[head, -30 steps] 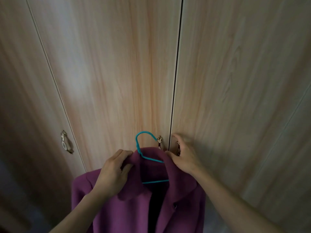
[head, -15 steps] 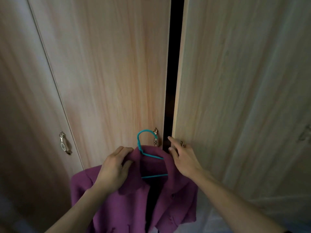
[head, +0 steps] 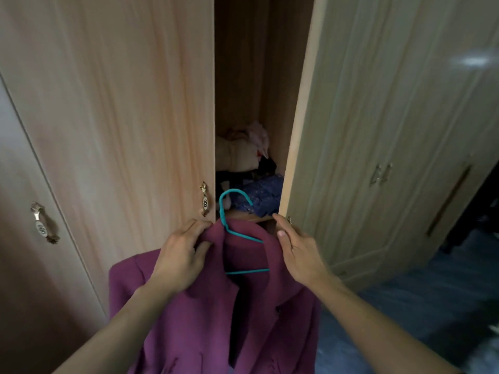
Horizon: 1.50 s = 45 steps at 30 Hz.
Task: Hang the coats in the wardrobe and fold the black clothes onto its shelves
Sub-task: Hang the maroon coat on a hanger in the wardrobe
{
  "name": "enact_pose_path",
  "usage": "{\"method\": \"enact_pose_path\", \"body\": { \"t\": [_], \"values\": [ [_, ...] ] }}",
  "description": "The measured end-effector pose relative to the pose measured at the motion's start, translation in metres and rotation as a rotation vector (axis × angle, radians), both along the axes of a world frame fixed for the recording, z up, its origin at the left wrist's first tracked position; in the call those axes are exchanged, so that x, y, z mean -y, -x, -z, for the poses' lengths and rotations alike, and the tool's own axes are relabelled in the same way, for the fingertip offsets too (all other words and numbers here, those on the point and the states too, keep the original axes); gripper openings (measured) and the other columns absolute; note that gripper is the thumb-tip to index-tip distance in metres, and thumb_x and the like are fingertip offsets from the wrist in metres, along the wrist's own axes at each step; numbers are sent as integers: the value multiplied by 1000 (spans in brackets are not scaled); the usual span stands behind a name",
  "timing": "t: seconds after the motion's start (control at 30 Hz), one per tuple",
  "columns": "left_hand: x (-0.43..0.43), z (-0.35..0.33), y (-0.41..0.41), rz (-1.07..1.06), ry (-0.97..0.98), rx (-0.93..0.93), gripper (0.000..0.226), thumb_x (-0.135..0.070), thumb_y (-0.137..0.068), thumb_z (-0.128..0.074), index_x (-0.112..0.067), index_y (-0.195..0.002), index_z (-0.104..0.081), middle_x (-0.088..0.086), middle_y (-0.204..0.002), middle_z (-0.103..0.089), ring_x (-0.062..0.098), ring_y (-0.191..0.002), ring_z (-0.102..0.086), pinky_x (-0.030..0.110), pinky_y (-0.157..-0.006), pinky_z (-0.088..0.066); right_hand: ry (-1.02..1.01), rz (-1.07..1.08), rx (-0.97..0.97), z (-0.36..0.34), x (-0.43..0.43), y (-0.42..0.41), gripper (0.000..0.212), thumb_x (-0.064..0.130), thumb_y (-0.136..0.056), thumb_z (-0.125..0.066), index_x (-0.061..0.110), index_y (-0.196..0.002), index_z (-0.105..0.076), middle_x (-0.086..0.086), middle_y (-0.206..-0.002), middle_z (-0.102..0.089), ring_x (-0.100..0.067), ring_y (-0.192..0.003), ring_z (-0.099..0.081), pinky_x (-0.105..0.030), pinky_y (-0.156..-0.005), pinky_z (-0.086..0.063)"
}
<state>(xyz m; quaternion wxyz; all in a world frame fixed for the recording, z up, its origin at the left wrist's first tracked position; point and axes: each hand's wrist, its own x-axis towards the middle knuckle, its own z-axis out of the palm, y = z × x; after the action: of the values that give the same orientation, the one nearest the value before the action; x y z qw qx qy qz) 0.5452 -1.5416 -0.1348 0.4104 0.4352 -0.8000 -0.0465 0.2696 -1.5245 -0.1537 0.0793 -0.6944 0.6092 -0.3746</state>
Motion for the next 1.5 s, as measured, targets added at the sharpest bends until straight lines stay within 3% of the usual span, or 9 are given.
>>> {"method": "enact_pose_path", "body": {
  "t": [0.1, 0.23, 0.47, 0.63, 0.73, 0.87, 1.07, 1.27, 1.5],
  "values": [
    [-6, -2, 9, 7, -11, -3, 27, -21, -81, -58, -19, -108, -59, -4, -102, -61, 20, -91, -61, 34, -82, -47, -20, 73, -185, -5, -10, 10, 51, 60, -96, -16, 51, -145, -26, -8, -135, -51, -28, -102, -64, -39, -87, -55],
    [-11, -8, 18, 15, -3, 6, 29, -19, -80, -60, -18, -109, -60, -2, -101, -62, 21, -91, -61, 32, -82, -46, -49, 172, -358, -14, -26, 23, 57, 63, -93, -9, 48, -145, -25, -9, -152, -33, -36, -112, -60, -46, -80, -57],
    [-19, -25, 56, 18, 2, 41, 32, -21, -81, -59, -16, -112, -60, 1, -104, -63, 23, -94, -61, 33, -85, -47, -10, 292, -414, -21, -58, 64, 45, 49, -100, -31, 37, -141, -43, -4, -152, -36, -31, -122, -56, -44, -76, -56],
    [-26, -36, 94, -22, 28, 62, 31, -22, -81, -59, -15, -112, -60, 5, -103, -64, 26, -94, -62, 39, -84, -50, 50, 348, -349, -19, -69, 105, 45, 50, -98, -29, 28, -128, -56, 4, -131, -56, -23, -93, -68, -37, -65, -56],
    [-31, -45, 117, -29, 44, 51, 30, -20, -81, -61, -15, -111, -61, 4, -103, -65, 24, -92, -62, 36, -83, -49, 64, 352, -286, -21, -74, 130, 47, 50, -97, -29, 24, -123, -59, 5, -120, -61, -22, -88, -68, -36, -65, -56],
    [-37, -59, 151, -50, 69, 60, 29, -17, -82, -63, -16, -110, -61, 2, -101, -63, 25, -89, -61, 40, -80, -51, 6, 408, -237, -26, -82, 169, 47, 49, -98, -32, 25, -132, -52, 2, -132, -56, -24, -98, -66, -37, -72, -56],
    [-49, -72, 191, -133, 72, 30, 34, -5, -82, -70, -10, -115, -62, 8, -110, -64, 29, -97, -61, 37, -84, -48, -128, 474, -104, -44, -81, 209, 63, 47, -96, -45, 17, -147, -23, -13, -141, -42, -34, -109, -59, -40, -78, -51],
    [-57, -82, 210, -199, 68, 2, 36, -7, -84, -68, -13, -119, -62, 8, -119, -63, 30, -111, -59, 42, -94, -49, 26, 292, -165, -71, -74, 189, 53, 41, -91, -55, 23, -139, -40, -6, -144, -40, -29, -128, -44, -44, -100, -46],
    [-60, -102, 200, -285, 105, -43, 33, -8, -83, -68, -17, -115, -63, 2, -108, -66, 25, -94, -62, 39, -79, -51, 166, 90, -187, -102, -42, 158, 49, 23, -92, -60, 24, -138, -45, -2, -128, -52, -24, -117, -48, -36, -93, -46]
  ]
}}
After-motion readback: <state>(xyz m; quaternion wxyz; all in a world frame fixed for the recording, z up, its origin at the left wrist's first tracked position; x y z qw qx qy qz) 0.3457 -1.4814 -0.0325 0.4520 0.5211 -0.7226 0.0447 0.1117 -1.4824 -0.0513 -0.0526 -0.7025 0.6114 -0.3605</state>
